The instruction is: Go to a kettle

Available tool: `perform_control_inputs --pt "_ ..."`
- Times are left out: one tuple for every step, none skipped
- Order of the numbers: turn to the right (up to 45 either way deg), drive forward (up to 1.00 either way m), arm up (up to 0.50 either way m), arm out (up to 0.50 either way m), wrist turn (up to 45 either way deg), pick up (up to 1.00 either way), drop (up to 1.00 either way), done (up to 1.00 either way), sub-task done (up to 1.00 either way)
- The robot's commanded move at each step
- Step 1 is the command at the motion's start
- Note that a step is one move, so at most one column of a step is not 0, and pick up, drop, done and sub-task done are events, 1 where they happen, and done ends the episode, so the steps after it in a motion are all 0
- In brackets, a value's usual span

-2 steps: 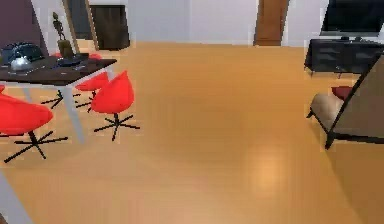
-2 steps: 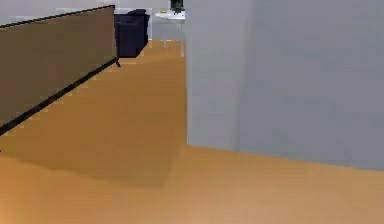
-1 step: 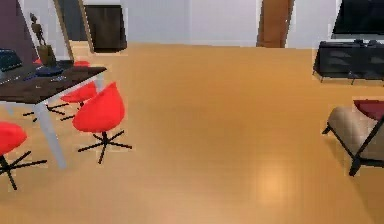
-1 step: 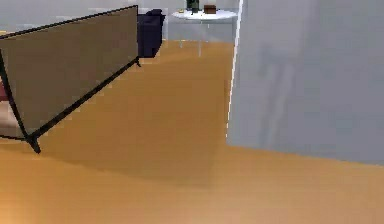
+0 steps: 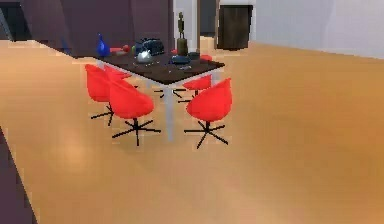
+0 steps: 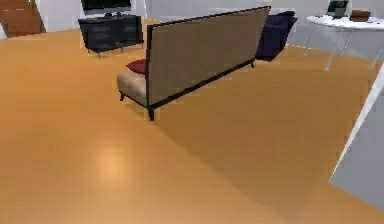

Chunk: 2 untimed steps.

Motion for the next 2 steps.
perform_control_inputs --pt "0.0 0.45 0.0 0.0 0.0 0.0 0.0 0.0 0.0" --pt "-39.0 0.0 0.0 0.0 0.0 0.0 0.0 0.0 0.0"
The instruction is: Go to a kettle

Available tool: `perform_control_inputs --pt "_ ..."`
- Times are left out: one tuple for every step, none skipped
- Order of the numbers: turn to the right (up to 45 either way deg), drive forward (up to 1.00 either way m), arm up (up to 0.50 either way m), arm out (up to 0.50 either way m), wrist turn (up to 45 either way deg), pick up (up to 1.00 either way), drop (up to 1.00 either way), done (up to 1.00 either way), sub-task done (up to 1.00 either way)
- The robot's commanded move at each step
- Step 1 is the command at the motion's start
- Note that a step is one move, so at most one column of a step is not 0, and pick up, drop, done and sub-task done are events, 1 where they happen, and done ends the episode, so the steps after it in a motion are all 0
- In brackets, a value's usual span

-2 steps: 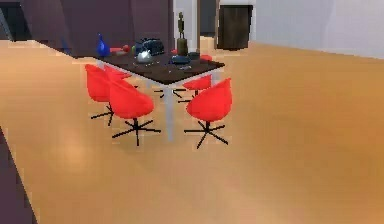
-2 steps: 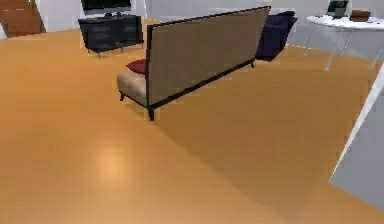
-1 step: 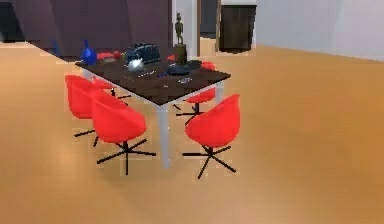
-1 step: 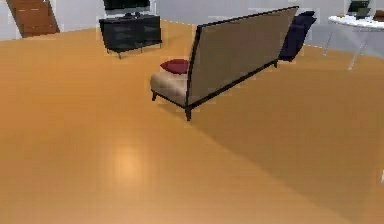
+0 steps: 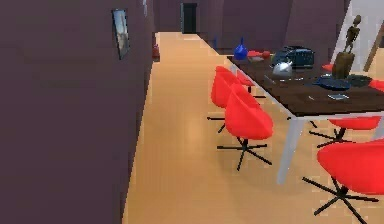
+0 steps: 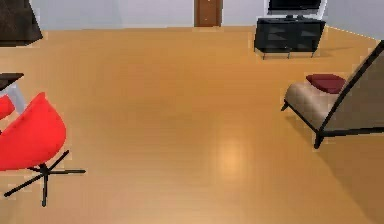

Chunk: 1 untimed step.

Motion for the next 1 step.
perform_control_inputs --pt "0.0 1.0 0.0 0.0 0.0 0.0 0.0 0.0 0.0"
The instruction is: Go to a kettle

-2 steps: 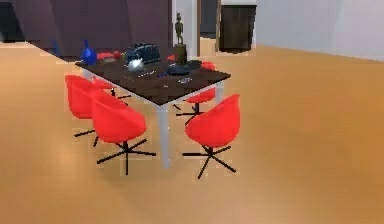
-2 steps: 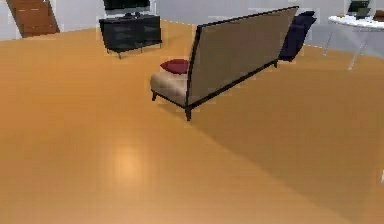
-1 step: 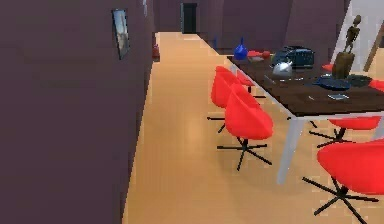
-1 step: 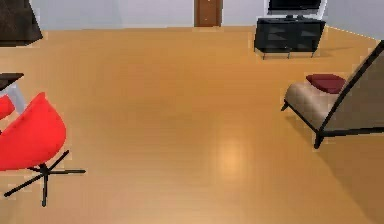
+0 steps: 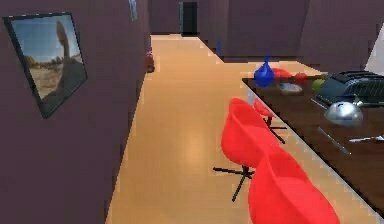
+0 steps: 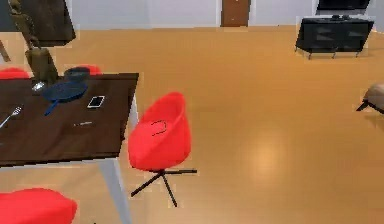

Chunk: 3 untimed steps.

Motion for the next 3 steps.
perform_control_inputs --pt "-3.0 0.0 0.0 0.0 0.0 0.0 0.0 0.0 0.0" --pt "0.0 1.0 0.0 0.0 0.0 0.0 0.0 0.0 0.0" --pt "45.0 0.0 0.0 0.0 0.0 0.0 0.0 0.0 0.0"
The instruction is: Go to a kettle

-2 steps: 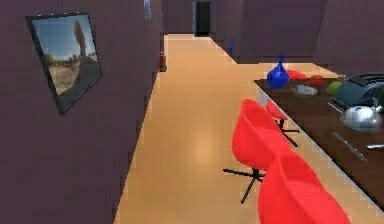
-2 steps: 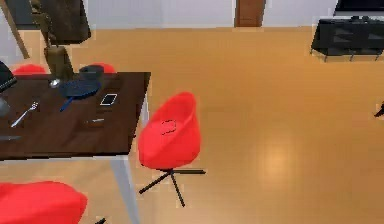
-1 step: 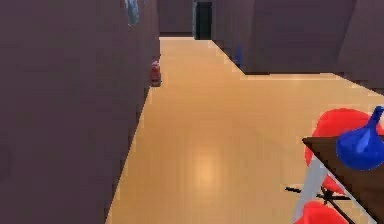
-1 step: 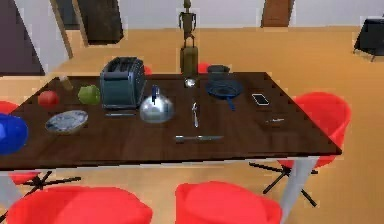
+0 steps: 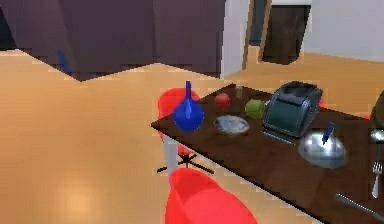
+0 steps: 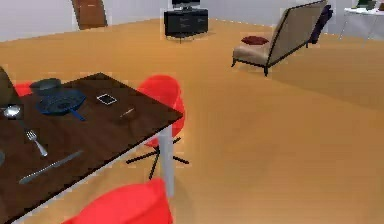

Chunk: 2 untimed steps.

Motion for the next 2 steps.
perform_control_inputs --pt "36.0 0.0 0.0 0.0 0.0 0.0 0.0 0.0 0.0" --pt "0.0 0.0 0.0 0.0 0.0 0.0 0.0 1.0 0.0"
